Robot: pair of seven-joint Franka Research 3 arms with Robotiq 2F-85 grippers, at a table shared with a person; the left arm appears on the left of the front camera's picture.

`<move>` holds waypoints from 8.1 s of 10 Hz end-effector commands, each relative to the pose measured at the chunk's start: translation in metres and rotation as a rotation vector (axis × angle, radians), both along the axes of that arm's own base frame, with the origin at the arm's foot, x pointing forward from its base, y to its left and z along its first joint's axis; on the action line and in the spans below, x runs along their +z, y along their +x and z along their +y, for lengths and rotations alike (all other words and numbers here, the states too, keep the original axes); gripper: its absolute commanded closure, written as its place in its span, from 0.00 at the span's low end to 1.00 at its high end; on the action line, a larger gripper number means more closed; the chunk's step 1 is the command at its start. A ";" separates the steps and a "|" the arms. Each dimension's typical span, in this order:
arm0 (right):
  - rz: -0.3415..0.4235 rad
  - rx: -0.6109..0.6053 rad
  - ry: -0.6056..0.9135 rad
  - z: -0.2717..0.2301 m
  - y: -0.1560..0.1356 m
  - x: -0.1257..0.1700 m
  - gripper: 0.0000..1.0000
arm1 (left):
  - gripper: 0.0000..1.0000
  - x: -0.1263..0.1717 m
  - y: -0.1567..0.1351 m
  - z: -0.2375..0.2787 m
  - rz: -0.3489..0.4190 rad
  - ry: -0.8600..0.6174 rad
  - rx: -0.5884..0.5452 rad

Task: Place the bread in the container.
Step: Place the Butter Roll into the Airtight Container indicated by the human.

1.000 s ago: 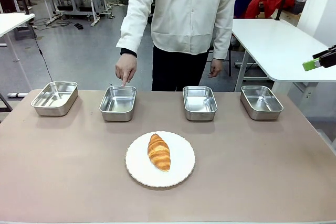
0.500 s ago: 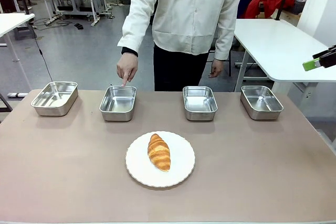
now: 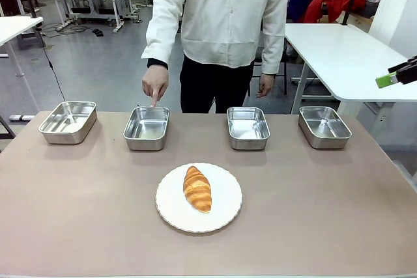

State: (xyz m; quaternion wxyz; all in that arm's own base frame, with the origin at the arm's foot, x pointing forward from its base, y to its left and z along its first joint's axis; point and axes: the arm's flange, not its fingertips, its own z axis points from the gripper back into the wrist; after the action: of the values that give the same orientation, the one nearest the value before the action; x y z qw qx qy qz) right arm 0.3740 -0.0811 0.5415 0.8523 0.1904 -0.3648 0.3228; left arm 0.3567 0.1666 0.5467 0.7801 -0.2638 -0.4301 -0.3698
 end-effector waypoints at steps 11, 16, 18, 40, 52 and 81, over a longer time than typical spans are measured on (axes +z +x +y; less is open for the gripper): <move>-0.012 0.014 0.013 0.000 0.000 -0.002 0.00 | 0.00 -0.077 0.086 -0.417 0.561 0.482 0.277; -0.012 0.014 0.013 0.000 0.000 -0.002 0.00 | 0.00 -0.084 0.068 -0.402 0.511 0.424 0.259; -0.012 0.014 0.013 0.000 0.000 -0.002 0.00 | 0.00 -0.084 0.068 -0.402 0.511 0.424 0.259; -0.012 0.014 0.013 0.000 0.000 -0.002 0.00 | 0.00 -0.223 0.011 -0.541 0.916 0.380 0.786; -0.012 0.014 0.013 0.000 0.000 -0.002 0.00 | 0.39 -0.230 0.032 -0.541 0.935 0.376 0.730; -0.012 0.014 0.013 0.000 0.000 -0.002 0.00 | 0.39 -0.107 0.191 -0.356 0.720 0.486 0.633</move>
State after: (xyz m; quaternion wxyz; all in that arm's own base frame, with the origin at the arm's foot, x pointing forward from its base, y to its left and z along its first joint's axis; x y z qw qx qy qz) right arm 0.3743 -0.0810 0.5410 0.8540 0.1879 -0.3623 0.3226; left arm 0.5350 -0.1862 0.4417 0.9904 -0.0402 -0.0939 -0.0927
